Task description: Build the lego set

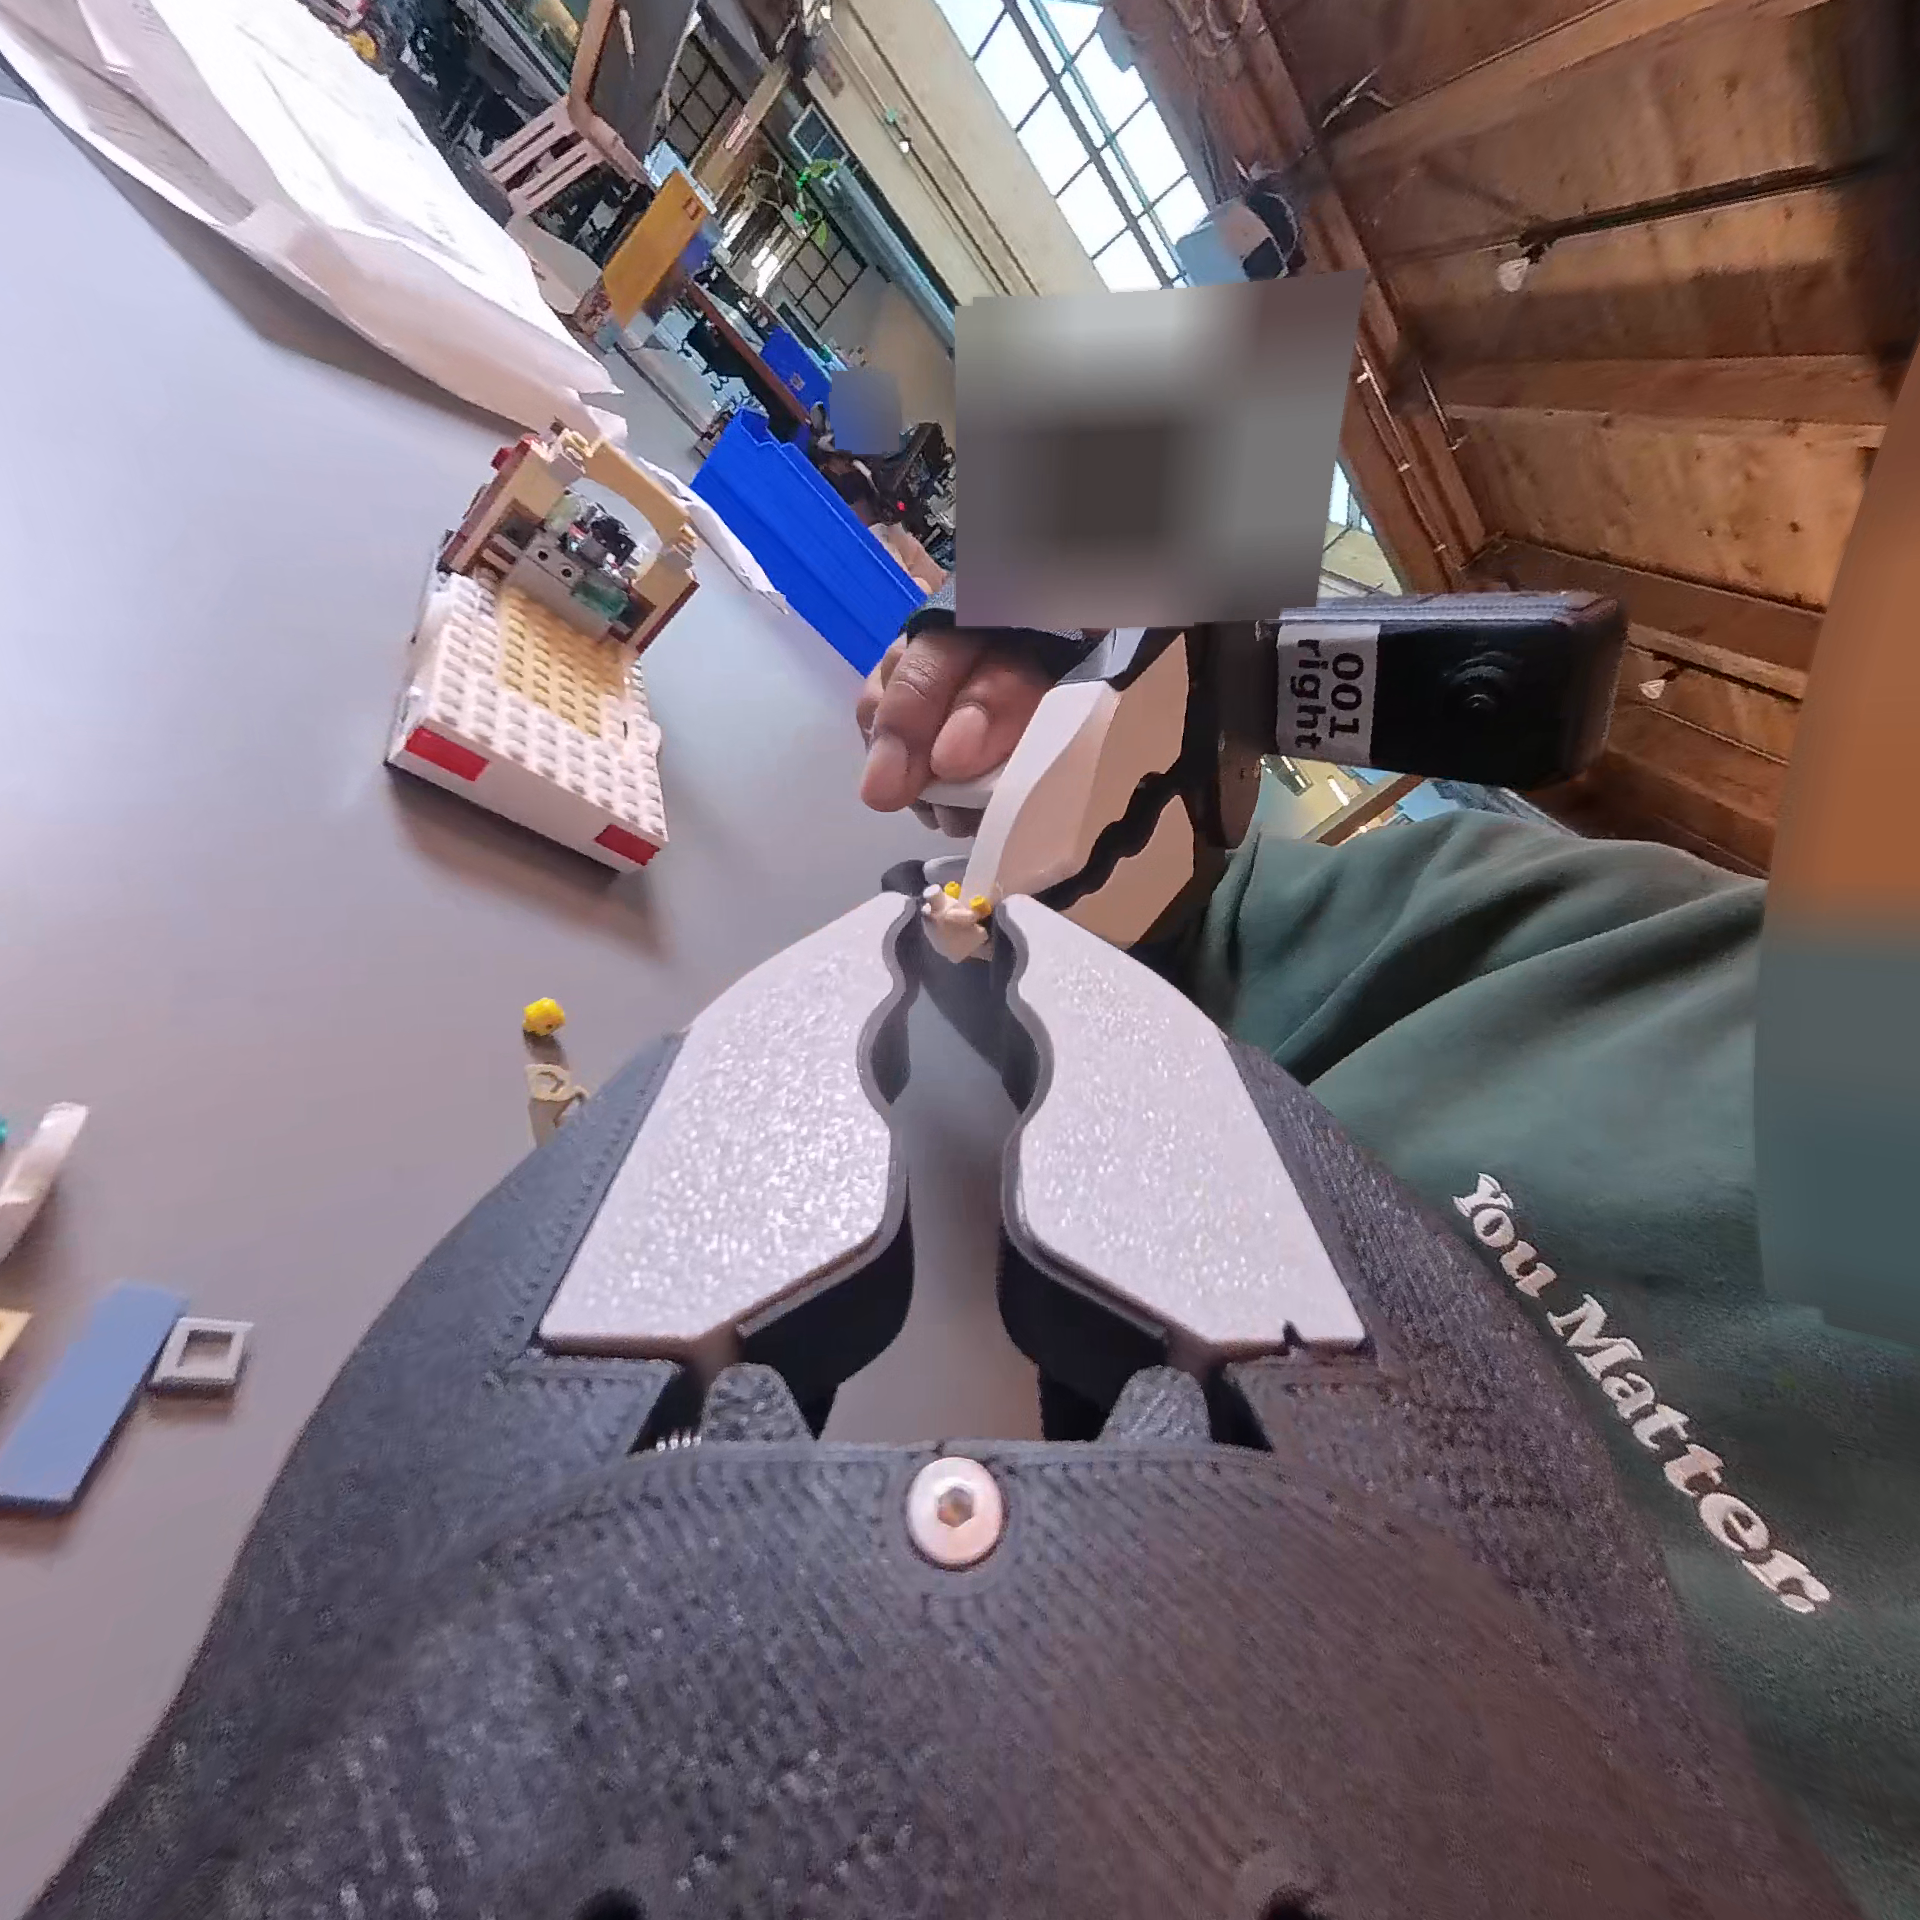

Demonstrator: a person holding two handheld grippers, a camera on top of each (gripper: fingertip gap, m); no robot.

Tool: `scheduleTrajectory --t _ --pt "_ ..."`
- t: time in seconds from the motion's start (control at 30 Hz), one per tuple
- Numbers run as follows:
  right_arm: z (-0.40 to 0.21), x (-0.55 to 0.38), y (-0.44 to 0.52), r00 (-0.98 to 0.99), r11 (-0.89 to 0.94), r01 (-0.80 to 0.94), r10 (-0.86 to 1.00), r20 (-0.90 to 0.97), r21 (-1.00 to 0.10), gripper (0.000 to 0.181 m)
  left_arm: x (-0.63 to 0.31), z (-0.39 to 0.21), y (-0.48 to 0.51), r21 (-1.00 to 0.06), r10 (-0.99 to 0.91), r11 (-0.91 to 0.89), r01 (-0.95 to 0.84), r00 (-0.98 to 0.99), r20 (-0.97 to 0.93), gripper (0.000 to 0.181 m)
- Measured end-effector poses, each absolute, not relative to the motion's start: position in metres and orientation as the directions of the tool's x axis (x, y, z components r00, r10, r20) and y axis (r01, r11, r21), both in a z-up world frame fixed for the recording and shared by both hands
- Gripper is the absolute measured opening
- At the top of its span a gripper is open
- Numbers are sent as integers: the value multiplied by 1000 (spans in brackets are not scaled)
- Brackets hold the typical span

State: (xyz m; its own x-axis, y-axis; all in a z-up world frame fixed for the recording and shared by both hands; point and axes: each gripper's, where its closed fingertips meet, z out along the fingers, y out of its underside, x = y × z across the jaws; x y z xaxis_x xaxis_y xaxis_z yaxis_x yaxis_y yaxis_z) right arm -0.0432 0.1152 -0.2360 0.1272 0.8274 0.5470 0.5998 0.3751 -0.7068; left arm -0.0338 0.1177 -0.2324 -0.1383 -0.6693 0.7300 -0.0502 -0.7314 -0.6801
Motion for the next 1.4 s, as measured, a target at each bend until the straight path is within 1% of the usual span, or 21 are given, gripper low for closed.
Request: scheduleTrajectory --t 0.13,0.3,0.43,0.57,0.73,0.83,0.93,1.1,1.3,1.4 --pt "-230 -44 114 162 405 580 793 588 -706 2 -35 -228 117 -664 -651 -747 -31 -167 740 15" --pt "-220 -45 113 215 465 555 721 659 -690 2 -37 -219 114 -660 -644 -751 -1 -217 734 12" --pt "-217 -47 111 229 472 542 713 663 -695 2 -38 -216 112 -665 -646 -747 -3 -237 726 11" --pt "-223 -49 105 220 421 511 779 587 -749 2 -41 -223 106 -729 -699 -682 -63 -238 674 11" --pt "-226 -49 93 164 269 437 915 370 -859 15 -43 -226 98 -784 -745 -607 -128 -252 618 11" --pt "-232 -44 87 100 173 448 965 241 -877 21 -43 -231 89 -814 -767 -551 -187 -271 581 11" --pt "-240 -45 80 52 124 453 985 165 -883 21 -41 -238 76 -828 -774 -497 -259 -301 558 11" --pt "-249 -50 62 -35 127 475 991 126 -871 18 -38 -251 58 -829 -774 -435 -351 -325 543 11" --pt "-248 -49 57 -59 139 474 990 126 -869 15 -38 -250 53 -823 -757 -437 -362 -346 554 11" --pt "-249 -49 58 -55 150 478 989 141 -866 9 -38 -251 56 -816 -750 -454 -359 -341 567 11"
